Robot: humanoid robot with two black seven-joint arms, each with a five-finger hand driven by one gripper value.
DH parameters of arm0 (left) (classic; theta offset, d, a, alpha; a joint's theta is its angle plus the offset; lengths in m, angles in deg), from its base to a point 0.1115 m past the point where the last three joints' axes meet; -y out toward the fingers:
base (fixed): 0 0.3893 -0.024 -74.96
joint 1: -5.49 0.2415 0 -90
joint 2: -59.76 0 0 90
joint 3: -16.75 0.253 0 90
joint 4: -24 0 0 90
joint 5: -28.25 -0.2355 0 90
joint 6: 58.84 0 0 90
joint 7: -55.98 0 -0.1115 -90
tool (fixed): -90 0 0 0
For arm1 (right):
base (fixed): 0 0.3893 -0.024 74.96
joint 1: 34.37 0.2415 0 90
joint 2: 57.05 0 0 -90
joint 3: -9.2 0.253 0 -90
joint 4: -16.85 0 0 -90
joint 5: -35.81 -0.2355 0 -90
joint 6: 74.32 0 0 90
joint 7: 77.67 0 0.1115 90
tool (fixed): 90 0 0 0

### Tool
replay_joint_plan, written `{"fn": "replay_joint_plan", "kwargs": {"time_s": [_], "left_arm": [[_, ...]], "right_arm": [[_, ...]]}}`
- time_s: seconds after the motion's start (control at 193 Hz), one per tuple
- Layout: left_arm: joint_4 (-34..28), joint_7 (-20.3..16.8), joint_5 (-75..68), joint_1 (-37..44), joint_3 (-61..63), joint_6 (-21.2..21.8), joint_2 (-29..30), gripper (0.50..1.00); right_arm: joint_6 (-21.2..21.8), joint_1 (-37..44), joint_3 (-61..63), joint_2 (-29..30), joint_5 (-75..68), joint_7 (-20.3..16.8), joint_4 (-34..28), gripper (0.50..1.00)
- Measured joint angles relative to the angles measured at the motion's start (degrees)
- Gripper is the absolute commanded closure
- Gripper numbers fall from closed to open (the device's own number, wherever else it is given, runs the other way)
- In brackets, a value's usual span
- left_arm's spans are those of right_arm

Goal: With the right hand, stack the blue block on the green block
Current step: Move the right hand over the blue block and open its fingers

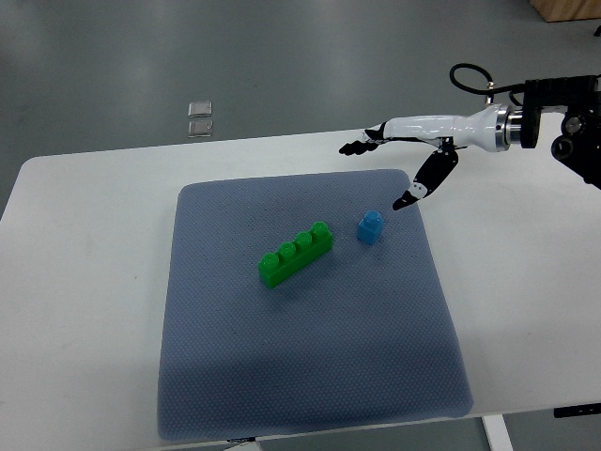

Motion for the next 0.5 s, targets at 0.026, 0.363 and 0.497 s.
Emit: {"fn": "replay_joint_plan", "kwargs": {"time_s": [0.026, 0.363, 0.497], "left_arm": [[0.0, 0.0, 0.0, 0.0, 0.0, 0.0, 0.0, 0.5], [0.0, 0.0, 0.0, 0.0, 0.0, 0.0, 0.0, 0.5], [0.0, 0.0, 0.0, 0.0, 0.0, 0.0, 0.0, 0.5]], "right_arm": [[-1.4, 1.0, -2.1, 0.6, 0.4, -0.4, 0.3, 0.583], [-15.1, 8.9, -24.0, 6.0, 2.4, -2.2, 4.4, 0.583], [-15.3, 9.1, -26.1, 7.0, 4.1, -2.3, 7.4, 0.585]]}}
